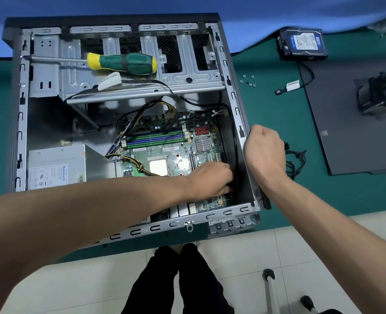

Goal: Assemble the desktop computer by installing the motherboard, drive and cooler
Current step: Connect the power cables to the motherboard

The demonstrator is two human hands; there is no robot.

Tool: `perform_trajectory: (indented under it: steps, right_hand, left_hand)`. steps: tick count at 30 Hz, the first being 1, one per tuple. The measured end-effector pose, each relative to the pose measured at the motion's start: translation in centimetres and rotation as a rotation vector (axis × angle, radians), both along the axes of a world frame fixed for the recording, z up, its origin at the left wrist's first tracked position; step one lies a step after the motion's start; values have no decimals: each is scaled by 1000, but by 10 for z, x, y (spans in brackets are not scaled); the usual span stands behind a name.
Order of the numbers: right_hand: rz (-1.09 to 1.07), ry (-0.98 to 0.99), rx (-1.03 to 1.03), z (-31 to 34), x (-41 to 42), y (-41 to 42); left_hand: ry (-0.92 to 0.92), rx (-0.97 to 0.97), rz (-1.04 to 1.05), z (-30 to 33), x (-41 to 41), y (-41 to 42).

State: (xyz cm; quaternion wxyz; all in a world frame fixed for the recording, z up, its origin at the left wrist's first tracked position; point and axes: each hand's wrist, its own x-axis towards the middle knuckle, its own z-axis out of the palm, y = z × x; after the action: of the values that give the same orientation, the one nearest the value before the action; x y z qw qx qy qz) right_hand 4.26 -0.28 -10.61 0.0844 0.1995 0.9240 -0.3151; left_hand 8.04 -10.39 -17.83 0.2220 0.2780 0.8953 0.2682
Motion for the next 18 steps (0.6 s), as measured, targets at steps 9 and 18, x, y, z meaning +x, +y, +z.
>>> perform_trajectory:
  steps: [9,18]
  right_hand:
    - [6,-1,6,-1,0,2]
    - [-1,-3,0,1,0,1]
  left_hand:
    - [96,-60,-197,7,-9,-7]
    - [69,54,-103,-5,-4,-12]
